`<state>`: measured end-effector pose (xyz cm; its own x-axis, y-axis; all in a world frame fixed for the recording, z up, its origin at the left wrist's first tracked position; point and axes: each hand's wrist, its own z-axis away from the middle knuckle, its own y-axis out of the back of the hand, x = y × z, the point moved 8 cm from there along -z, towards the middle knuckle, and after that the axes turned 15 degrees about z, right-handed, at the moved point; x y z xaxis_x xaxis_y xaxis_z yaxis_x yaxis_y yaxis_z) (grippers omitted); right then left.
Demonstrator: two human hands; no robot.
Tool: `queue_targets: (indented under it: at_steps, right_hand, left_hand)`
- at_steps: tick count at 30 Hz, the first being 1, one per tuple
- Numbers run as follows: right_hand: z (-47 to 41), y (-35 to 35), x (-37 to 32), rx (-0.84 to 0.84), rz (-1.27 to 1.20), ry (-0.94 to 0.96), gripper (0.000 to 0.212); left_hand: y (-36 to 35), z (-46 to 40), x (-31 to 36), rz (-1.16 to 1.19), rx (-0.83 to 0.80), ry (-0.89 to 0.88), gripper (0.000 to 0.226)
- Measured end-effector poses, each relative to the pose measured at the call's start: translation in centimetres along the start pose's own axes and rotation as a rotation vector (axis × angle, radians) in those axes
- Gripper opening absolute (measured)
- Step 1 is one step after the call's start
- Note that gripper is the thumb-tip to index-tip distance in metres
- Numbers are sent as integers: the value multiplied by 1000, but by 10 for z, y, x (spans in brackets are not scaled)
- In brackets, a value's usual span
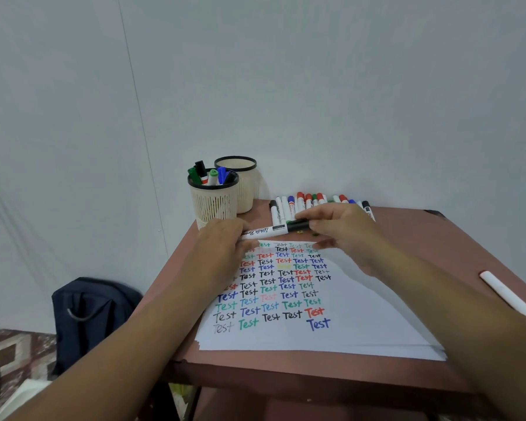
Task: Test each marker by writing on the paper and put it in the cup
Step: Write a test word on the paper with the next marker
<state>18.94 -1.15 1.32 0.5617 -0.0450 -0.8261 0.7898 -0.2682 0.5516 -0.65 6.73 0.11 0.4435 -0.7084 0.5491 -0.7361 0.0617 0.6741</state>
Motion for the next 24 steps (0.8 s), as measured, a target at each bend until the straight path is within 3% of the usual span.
queue_targets:
  at_steps: [3, 6, 11, 13, 15, 18, 22, 24]
  right_hand:
    - [2, -2, -22, 169, 587, 299, 48]
    - [12, -28, -41, 311, 1036, 669, 39]
    - [13, -53, -57, 473, 1247, 766, 22]
    - [7, -50, -56, 403, 1147, 681, 19]
    - [0, -41, -48, 274, 892, 481, 13]
    - [3, -26, -40, 244, 515, 246, 15]
    - [4, -31, -25, 89, 103, 79, 18]
    - [6, -36, -24, 12, -216, 60, 18]
  left_hand:
    - [3, 1, 4, -2, 24, -36, 24]
    - [2, 4, 0, -9, 41, -48, 28]
    - [6, 8, 0, 63, 86, -70, 30]
    - [9, 9, -4, 146, 117, -28, 41]
    - [9, 10, -8, 207, 122, 0, 54]
    - [3, 8, -7, 182, 54, -6, 61]
    - [-1, 12, 5, 171, -3, -122, 50]
    - [-1, 15, 11, 217, -24, -174, 42]
